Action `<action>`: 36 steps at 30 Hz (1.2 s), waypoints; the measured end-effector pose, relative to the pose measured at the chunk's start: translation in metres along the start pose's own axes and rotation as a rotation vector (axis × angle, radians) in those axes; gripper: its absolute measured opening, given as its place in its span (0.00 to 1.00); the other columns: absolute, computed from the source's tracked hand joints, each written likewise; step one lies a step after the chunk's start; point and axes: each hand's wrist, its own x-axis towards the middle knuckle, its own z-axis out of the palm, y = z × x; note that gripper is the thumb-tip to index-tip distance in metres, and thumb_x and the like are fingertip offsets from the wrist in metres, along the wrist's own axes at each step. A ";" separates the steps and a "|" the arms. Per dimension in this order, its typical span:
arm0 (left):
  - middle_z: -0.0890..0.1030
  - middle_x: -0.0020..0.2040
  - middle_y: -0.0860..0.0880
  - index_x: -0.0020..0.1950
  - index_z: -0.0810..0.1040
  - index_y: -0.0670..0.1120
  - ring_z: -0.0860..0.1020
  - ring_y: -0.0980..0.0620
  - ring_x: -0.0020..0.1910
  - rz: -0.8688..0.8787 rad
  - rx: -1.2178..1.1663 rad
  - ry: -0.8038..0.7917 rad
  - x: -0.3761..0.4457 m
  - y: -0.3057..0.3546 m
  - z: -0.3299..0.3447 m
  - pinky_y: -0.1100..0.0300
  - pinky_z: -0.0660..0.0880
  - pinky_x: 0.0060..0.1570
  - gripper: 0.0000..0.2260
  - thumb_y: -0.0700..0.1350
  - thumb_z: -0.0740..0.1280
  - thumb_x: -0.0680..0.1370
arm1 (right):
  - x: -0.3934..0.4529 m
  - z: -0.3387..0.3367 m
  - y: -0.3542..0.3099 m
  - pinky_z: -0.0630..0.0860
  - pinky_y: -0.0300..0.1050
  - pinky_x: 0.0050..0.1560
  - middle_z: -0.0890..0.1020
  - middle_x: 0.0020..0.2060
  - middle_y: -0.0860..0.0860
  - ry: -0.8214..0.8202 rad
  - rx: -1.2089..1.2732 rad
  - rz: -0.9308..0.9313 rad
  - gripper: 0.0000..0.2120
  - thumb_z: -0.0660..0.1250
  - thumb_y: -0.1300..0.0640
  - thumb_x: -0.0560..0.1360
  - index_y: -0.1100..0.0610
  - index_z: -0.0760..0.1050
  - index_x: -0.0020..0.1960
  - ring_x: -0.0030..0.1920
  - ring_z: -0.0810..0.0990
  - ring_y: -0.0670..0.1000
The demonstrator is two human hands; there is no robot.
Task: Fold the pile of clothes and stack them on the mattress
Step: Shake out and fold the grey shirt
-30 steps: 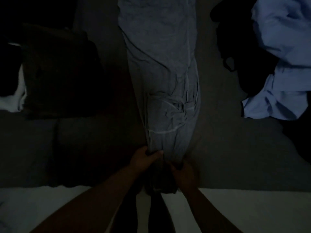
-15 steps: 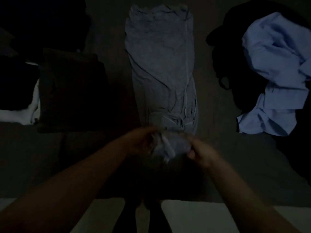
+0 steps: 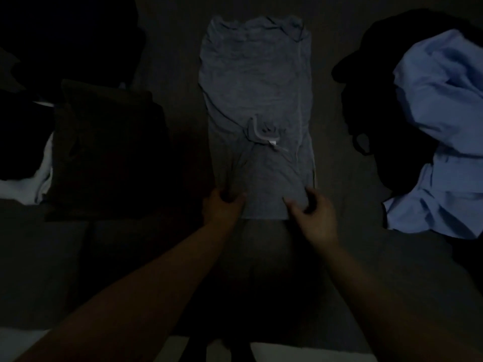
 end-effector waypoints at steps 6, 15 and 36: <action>0.78 0.53 0.37 0.53 0.75 0.35 0.76 0.44 0.52 0.125 0.017 0.041 -0.022 -0.010 0.007 0.61 0.67 0.46 0.15 0.48 0.64 0.78 | -0.016 0.001 0.005 0.74 0.49 0.48 0.81 0.39 0.60 -0.031 -0.084 0.054 0.18 0.60 0.47 0.79 0.60 0.76 0.41 0.42 0.79 0.59; 0.78 0.59 0.41 0.59 0.75 0.36 0.75 0.51 0.55 0.016 0.187 -0.367 -0.112 -0.121 -0.041 0.65 0.67 0.53 0.26 0.55 0.70 0.72 | -0.125 -0.022 0.048 0.73 0.44 0.52 0.82 0.53 0.54 -0.571 -0.652 0.027 0.24 0.52 0.39 0.79 0.54 0.76 0.58 0.52 0.80 0.54; 0.82 0.56 0.52 0.61 0.76 0.50 0.80 0.54 0.54 1.192 0.953 -0.370 -0.091 -0.134 -0.049 0.58 0.74 0.56 0.25 0.51 0.56 0.67 | -0.112 -0.033 0.046 0.76 0.41 0.55 0.82 0.55 0.46 -0.794 -0.679 -0.749 0.27 0.65 0.52 0.64 0.51 0.70 0.64 0.53 0.82 0.46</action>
